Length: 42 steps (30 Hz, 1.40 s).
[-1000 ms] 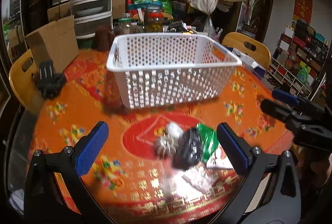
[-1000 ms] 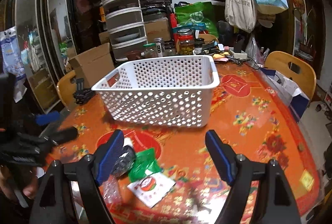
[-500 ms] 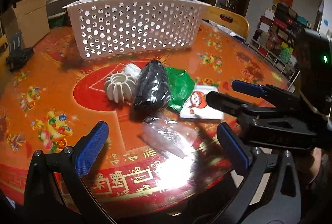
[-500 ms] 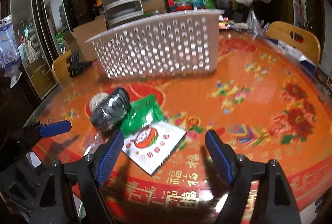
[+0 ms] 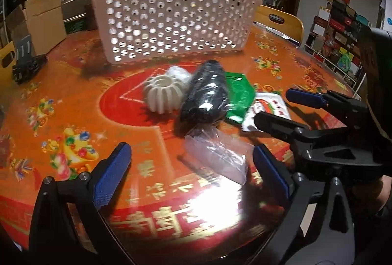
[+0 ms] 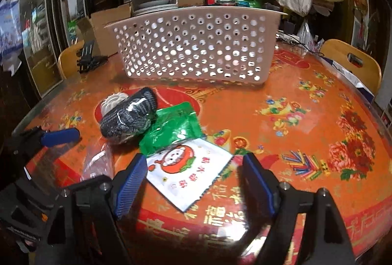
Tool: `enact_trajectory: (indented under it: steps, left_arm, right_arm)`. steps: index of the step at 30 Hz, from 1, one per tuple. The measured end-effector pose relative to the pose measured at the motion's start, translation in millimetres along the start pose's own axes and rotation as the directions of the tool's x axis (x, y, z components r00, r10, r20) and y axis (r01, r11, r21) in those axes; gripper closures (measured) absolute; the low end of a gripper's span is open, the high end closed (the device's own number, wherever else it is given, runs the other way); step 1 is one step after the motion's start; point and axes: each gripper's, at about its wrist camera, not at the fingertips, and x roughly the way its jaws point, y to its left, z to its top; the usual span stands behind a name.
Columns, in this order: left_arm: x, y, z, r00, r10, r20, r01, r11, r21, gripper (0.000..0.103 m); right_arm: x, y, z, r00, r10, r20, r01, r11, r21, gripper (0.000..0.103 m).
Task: Organize soft objects
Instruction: 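Grasp the clear plastic bag with the left tool while the right tool grasps the white card packet, then carry the clear bag and white card packet with both tools into the basket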
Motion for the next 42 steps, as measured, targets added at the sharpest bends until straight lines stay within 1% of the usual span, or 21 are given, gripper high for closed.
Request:
enact_trajectory:
  steps: [3, 8, 11, 16, 17, 19, 21, 23, 24, 25, 26, 27, 29, 32, 34, 42]
  left_arm:
    - [-2.3, 11.0, -1.4, 0.999, 0.033, 0.006, -0.033, 0.999, -0.010, 0.007]
    - [-7.0, 22.2, -4.7, 0.998, 0.055, 0.024, -0.055, 0.998, -0.031, 0.007]
    - [-7.5, 24.2, -5.5, 0.998, 0.057, 0.028, -0.057, 0.998, -0.022, 0.007]
    - [-8.3, 26.3, -6.3, 0.998, 0.053, 0.035, -0.052, 0.998, -0.024, 0.007]
    - [-8.3, 27.3, -6.1, 0.998, 0.050, 0.035, -0.049, 0.998, -0.027, 0.007]
    - [-9.5, 26.6, -7.1, 0.998, 0.046, 0.037, -0.045, 0.998, -0.032, 0.007]
    - [-9.5, 26.3, -7.0, 0.998, 0.047, 0.038, -0.046, 0.998, -0.035, 0.007]
    - [-9.2, 25.6, -7.0, 0.998, 0.053, 0.040, -0.052, 0.998, -0.036, 0.008]
    - [-9.2, 24.9, -7.5, 0.998, 0.056, 0.042, -0.055, 0.998, -0.035, 0.010]
    - [-9.3, 23.7, -7.8, 0.997, 0.061, 0.046, -0.060, 0.998, -0.033, 0.016]
    - [-9.4, 22.0, -7.7, 0.997, 0.068, 0.048, -0.067, 0.997, -0.027, 0.026]
    - [-9.8, 20.4, -7.6, 0.996, 0.074, 0.050, -0.073, 0.997, -0.023, 0.031]
    - [-10.3, 18.1, -6.9, 0.996, 0.075, 0.053, -0.074, 0.997, -0.018, 0.050]
    - [-11.3, 17.3, -6.5, 0.996, 0.069, 0.055, -0.068, 0.997, -0.025, 0.055]
    - [-12.3, 17.6, -7.1, 0.997, 0.061, 0.057, -0.059, 0.998, -0.032, 0.055]
    - [-24.9, 12.6, -5.6, 0.993, 0.067, 0.101, -0.065, 0.998, -0.016, 0.056]
  right_arm:
    - [3.4, 10.8, -1.6, 1.000, -0.030, 0.003, 0.030, 0.998, -0.048, 0.023]
    - [6.3, 15.9, -2.4, 0.999, -0.020, 0.025, 0.022, 0.998, -0.061, 0.022]
    - [5.8, 16.4, -3.6, 0.999, -0.015, 0.039, 0.018, 0.998, -0.068, 0.025]
    - [2.1, 13.4, -4.1, 0.999, -0.016, 0.050, 0.019, 0.998, -0.061, 0.044]
    - [1.2, 11.1, -4.2, 0.998, -0.021, 0.052, 0.023, 0.998, -0.055, 0.051]
    - [-0.5, 6.4, -4.3, 0.998, -0.008, 0.056, 0.010, 0.999, -0.036, 0.056]
    - [-1.7, 2.8, -4.0, 0.998, -0.004, 0.057, 0.005, 1.000, -0.023, 0.066]
    - [-2.9, 0.0, -4.6, 0.998, -0.002, 0.058, 0.003, 1.000, -0.019, 0.073]
    - [-3.8, -1.5, -5.1, 0.998, 0.000, 0.059, 0.001, 1.000, -0.017, 0.079]
    - [-4.6, -2.9, -5.6, 0.998, 0.005, 0.060, -0.004, 1.000, -0.015, 0.082]
    - [-5.7, -4.8, -6.3, 0.998, 0.015, 0.061, -0.014, 1.000, -0.012, 0.085]
    - [-6.8, -6.1, -7.1, 0.998, 0.023, 0.061, -0.022, 1.000, -0.011, 0.087]
    - [-9.2, -8.4, -8.8, 0.997, 0.038, 0.066, -0.038, 0.999, -0.007, 0.091]
    - [-13.2, -10.1, -11.0, 0.995, 0.065, 0.077, -0.066, 0.998, 0.002, 0.095]
    - [-16.3, -10.7, -11.9, 0.994, 0.069, 0.087, -0.070, 0.998, 0.006, 0.095]
    - [-36.1, -17.3, -10.5, 0.989, 0.062, 0.132, -0.066, 0.998, 0.022, 0.096]
